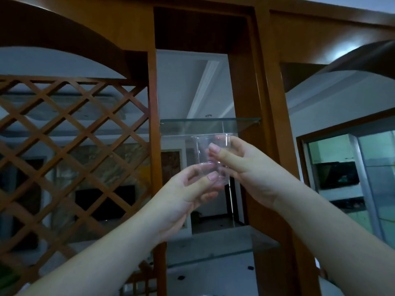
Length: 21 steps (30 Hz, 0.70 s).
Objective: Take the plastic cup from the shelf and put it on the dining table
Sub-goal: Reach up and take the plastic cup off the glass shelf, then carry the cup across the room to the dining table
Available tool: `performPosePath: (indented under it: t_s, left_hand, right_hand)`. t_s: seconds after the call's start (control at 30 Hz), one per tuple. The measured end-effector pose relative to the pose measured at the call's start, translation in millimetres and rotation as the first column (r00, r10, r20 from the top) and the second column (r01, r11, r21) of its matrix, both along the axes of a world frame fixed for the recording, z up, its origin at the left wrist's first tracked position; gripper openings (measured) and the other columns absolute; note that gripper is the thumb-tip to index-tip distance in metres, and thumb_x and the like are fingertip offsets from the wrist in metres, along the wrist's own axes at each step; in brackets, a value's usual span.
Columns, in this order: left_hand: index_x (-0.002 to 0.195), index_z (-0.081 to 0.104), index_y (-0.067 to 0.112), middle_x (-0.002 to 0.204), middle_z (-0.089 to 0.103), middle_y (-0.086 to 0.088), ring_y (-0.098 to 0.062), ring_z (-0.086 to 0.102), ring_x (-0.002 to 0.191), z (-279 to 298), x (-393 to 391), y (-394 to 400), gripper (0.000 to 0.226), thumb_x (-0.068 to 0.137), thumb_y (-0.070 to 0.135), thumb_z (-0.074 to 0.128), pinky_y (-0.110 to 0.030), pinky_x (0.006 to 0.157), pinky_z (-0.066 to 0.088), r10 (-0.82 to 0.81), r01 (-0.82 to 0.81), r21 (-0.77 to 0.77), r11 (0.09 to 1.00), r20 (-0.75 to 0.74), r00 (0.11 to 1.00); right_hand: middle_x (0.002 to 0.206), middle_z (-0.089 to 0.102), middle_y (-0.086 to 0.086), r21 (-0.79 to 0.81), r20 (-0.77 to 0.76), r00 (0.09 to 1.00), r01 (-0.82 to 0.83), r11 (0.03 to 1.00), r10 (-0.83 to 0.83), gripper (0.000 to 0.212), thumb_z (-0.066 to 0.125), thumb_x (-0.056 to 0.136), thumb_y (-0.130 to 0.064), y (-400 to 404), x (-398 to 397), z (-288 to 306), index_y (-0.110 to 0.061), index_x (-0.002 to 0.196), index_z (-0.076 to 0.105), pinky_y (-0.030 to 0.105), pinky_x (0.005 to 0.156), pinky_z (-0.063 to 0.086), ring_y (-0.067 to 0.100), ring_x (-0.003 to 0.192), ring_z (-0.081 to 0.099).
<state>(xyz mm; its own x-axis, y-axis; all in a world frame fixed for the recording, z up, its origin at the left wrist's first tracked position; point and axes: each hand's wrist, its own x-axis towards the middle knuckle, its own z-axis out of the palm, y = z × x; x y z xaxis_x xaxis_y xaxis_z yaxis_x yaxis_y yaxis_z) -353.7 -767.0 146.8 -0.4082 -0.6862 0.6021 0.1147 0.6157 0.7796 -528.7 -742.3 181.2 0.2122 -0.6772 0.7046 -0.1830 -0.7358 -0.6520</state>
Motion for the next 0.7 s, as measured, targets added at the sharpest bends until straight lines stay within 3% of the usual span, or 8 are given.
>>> performPosePath:
  t_s: [0.23, 0.33, 0.43, 0.57, 0.7]
  left_hand:
    - [0.111, 0.071, 0.035, 0.116, 0.074, 0.000, -0.016, 0.067, 0.111, -42.4, -6.8, 21.1, 0.035, 0.077, 0.034, 0.081, -0.018, 0.084, 0.054, -0.006, 0.004, 0.060, 0.998, 0.037, 0.999]
    - [0.114, 0.068, 0.036, 0.120, 0.073, -0.001, -0.018, 0.065, 0.115, -56.7, 0.1, 29.9, 0.042, 0.075, 0.038, 0.082, -0.034, 0.097, 0.053, 0.046, -0.050, 0.064, 0.997, 0.062, 0.997]
    - [0.115, 0.066, 0.038, 0.119, 0.072, 0.001, -0.017, 0.064, 0.116, -70.7, 7.2, 40.3, 0.051, 0.067, 0.044, 0.085, -0.048, 0.108, 0.040, 0.098, -0.104, 0.074, 0.992, 0.087, 0.991]
    - [0.116, 0.067, 0.036, 0.119, 0.073, 0.002, -0.017, 0.064, 0.116, -88.5, 21.6, 51.9, 0.049, 0.070, 0.037, 0.084, -0.049, 0.110, 0.038, 0.088, -0.100, 0.143, 0.985, 0.084, 0.993]
    - [0.122, 0.063, 0.028, 0.120, 0.072, 0.000, -0.020, 0.064, 0.117, -103.5, 44.0, 60.2, 0.053, 0.073, 0.026, 0.083, -0.050, 0.110, 0.038, 0.065, -0.075, 0.222, 0.972, 0.052, 0.997]
  right_hand:
    - [0.131, 0.063, -0.006, 0.069, -0.073, 0.996, -0.047, 0.996, 0.052, 0.087, 0.068, 0.064, -0.072, 16.3, -20.9, -32.2, -0.035, 0.138, 0.044, 0.045, 0.109, 0.040, 0.011, 0.120, 0.059]
    - [0.129, 0.064, -0.004, 0.114, -0.058, 0.987, -0.143, 0.983, 0.151, 0.079, 0.068, 0.069, -0.063, 20.8, -20.7, -47.7, -0.030, 0.137, 0.047, 0.034, 0.104, 0.046, 0.005, 0.114, 0.062]
    - [0.131, 0.063, 0.000, 0.176, -0.032, 0.971, -0.227, 0.958, 0.236, 0.073, 0.068, 0.076, -0.055, 27.6, -17.1, -60.2, -0.024, 0.138, 0.047, 0.027, 0.100, 0.048, 0.007, 0.115, 0.062]
    - [0.129, 0.064, 0.001, 0.220, -0.021, 0.970, -0.233, 0.947, 0.244, 0.062, 0.067, 0.079, -0.045, 38.3, -1.6, -74.1, -0.022, 0.135, 0.051, 0.022, 0.097, 0.049, 0.007, 0.113, 0.064]
    - [0.120, 0.069, -0.005, 0.235, 0.013, 0.973, -0.228, 0.945, 0.232, 0.046, 0.070, 0.075, -0.042, 50.0, 21.3, -90.0, -0.029, 0.119, 0.059, 0.020, 0.095, 0.049, 0.005, 0.112, 0.064]
